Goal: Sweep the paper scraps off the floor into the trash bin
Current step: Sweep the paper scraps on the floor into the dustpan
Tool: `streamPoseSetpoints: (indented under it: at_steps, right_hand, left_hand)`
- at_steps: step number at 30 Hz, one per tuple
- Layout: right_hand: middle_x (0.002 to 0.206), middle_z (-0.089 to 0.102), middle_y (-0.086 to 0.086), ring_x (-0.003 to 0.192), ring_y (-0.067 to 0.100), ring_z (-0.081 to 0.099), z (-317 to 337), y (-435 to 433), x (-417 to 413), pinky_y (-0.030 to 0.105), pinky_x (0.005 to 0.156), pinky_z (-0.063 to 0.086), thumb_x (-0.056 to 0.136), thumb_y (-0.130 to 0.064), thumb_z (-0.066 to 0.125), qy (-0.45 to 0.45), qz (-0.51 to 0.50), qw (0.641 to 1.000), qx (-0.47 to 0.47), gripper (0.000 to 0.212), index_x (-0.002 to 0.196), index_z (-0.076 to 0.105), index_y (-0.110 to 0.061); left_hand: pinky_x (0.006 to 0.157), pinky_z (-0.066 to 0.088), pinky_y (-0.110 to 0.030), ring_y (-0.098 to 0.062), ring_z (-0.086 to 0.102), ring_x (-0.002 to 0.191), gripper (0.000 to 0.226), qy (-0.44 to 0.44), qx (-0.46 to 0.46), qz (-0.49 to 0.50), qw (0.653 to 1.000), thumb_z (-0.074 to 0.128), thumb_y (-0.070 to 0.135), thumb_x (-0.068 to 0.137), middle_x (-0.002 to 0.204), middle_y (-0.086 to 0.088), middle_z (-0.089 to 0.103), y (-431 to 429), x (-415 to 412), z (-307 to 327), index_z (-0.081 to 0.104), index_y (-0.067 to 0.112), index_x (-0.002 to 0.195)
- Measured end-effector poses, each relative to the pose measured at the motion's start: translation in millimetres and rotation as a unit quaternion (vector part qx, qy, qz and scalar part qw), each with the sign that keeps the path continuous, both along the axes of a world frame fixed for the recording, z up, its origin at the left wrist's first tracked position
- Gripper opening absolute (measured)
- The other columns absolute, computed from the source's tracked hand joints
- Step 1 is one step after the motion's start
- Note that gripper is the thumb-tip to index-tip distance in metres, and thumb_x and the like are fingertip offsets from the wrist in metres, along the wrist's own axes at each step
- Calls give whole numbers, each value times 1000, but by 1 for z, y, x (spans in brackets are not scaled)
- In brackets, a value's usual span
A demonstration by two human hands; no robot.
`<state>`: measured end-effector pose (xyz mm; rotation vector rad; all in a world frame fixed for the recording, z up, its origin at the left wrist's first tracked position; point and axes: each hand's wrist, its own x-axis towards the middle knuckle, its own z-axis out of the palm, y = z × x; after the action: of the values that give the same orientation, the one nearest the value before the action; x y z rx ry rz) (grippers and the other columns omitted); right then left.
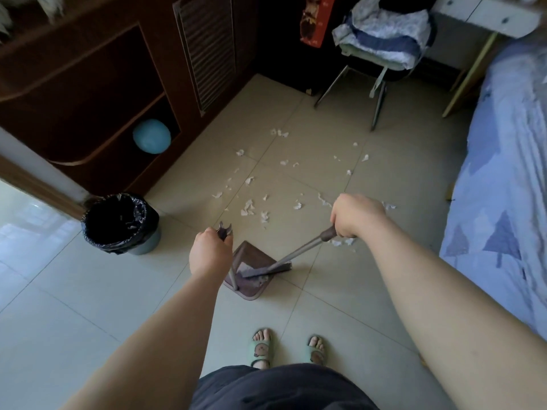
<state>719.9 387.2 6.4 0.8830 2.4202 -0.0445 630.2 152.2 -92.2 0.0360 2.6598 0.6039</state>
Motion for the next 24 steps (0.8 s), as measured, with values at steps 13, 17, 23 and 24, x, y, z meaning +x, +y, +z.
streamPoseSetpoints:
  at_steps: [13, 17, 23, 24]
  right_hand:
    - [100, 67, 9, 83, 28, 59, -26, -3, 21, 26, 67, 43, 82, -14, 64, 86, -166, 982, -24, 11, 92, 61, -12]
    - [119, 64, 14, 110, 31, 61, -44, -14, 19, 32, 83, 49, 87, -8, 58, 94, -170, 980, -32, 27, 114, 61, -7]
    - [119, 63, 11, 109, 30, 61, -48, -25, 22, 30, 75, 44, 87, -5, 53, 7, -58, 998, -19, 28, 113, 63, -8]
    - [116, 64, 10, 106, 29, 62, -45, -24, 23, 29, 73, 42, 87, -8, 56, 1, -53, 998, -25, 26, 111, 64, -10]
  left_hand:
    - [70, 38, -33, -27, 47, 80, 33, -13, 10, -25, 1000, 51, 32, 96, 101, -13, 52, -28, 11, -8, 55, 1, 106]
    - [69, 35, -31, -26, 45, 81, 31, -14, 12, -50, 999, 53, 29, 96, 103, -19, 58, -29, 11, -10, 57, -1, 105]
    - [64, 34, -31, -26, 46, 76, 32, -12, 5, -60, 998, 54, 28, 96, 92, -15, 54, -26, 6, -9, 58, -3, 101]
    - [63, 34, -31, -27, 47, 75, 32, -12, 6, -59, 998, 53, 28, 96, 93, -16, 54, -25, 6, -9, 58, -3, 100]
